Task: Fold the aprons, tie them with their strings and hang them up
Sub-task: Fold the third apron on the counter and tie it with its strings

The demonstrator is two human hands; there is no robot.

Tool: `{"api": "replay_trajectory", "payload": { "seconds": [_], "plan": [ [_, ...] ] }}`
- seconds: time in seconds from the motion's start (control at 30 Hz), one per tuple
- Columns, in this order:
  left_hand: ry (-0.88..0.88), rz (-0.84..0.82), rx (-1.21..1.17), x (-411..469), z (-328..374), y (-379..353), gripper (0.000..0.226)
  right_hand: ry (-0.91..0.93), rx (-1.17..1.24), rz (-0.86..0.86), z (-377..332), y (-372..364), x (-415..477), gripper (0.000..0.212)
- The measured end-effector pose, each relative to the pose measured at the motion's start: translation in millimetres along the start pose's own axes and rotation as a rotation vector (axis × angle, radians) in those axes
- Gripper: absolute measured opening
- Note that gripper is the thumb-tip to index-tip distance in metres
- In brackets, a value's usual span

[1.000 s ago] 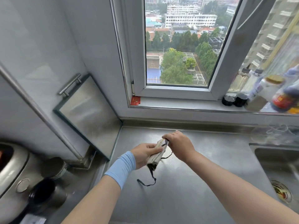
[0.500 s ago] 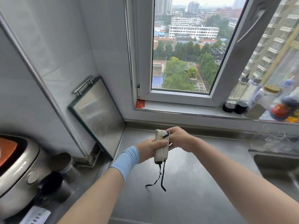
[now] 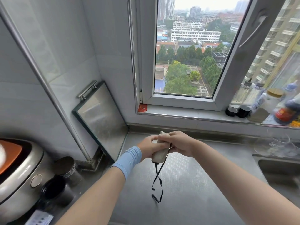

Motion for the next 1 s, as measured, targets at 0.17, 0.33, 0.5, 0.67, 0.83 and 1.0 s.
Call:
{"api": "replay_trajectory", "payload": {
  "seconds": [0.17,0.33,0.5,0.67,0.83,1.0],
  "plan": [
    [0.003,-0.11,0.009,-1.4,7.2,-7.8,0.052,0.085,-0.019,0.213,-8.8,10.6,4.6,0.032],
    [-0.026,0.046,0.205,7.0,17.2,-4.6,0.042,0.123,-0.098,0.311,-5.3,13.3,11.0,0.03],
    [-0.027,-0.046,0.033,8.3,22.2,-11.1,0.049,0.139,-0.119,0.333,-12.5,24.9,7.5,0.035],
    [-0.032,-0.041,0.045,19.1,14.8,-0.8,0.048,0.037,-0.173,0.283,-8.6,33.5,3.1,0.048],
    [0.049,0.243,0.044,31.8,8.2,21.1,0.058,0.02,-0.697,0.317,-7.2,37.8,-4.4,0.036],
    [0.025,0.301,0.271,38.1,22.3,26.9,0.053,0.084,-1.587,0.118,-21.4,11.9,-16.1,0.033]
  ]
}}
Point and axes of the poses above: each hand's wrist, its own x-axis towards the middle knuckle, its own y-axis out of the back of the hand, z = x × y, the point moved 5 cm from there along x, towards the middle knuckle, and after that the axes turned 11 degrees about x, right-handed, at the moved point
